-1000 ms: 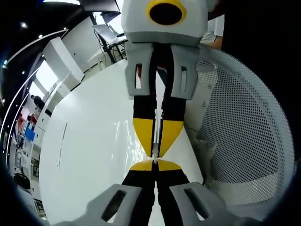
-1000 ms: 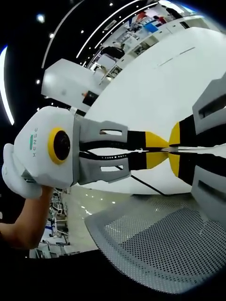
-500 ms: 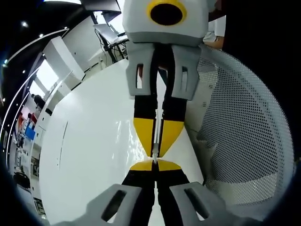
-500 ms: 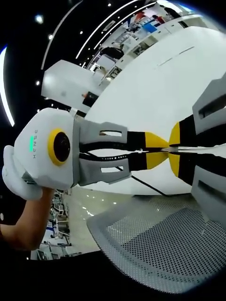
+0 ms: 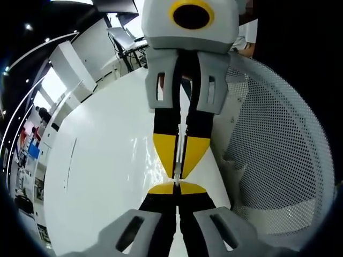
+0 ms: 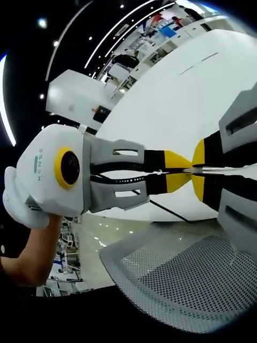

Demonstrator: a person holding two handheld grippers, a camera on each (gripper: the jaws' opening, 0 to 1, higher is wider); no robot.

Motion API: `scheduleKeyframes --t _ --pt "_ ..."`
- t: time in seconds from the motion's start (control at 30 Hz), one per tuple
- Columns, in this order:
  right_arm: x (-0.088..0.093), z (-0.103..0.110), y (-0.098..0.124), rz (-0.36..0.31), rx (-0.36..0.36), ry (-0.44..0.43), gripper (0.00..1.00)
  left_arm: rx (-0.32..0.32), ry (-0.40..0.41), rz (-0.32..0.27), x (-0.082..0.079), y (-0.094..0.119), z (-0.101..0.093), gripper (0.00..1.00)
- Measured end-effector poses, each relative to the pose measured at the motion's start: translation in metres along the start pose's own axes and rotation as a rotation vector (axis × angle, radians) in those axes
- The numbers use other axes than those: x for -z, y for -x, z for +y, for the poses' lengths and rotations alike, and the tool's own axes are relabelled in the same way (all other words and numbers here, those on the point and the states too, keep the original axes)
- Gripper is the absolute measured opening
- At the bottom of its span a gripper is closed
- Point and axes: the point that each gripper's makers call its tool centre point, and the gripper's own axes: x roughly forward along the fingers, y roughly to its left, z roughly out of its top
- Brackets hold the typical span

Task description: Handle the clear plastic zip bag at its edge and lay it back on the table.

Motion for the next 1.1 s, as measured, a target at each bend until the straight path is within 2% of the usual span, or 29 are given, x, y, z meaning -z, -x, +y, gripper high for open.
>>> scheduleKeyframes --t 1.1 --pt "-0.0002 0.0027 0.0003 0.005 -0.019 0.003 0.0 -0.023 0.039 -0.021 0.0029 0.0029 -0.0012 0.0"
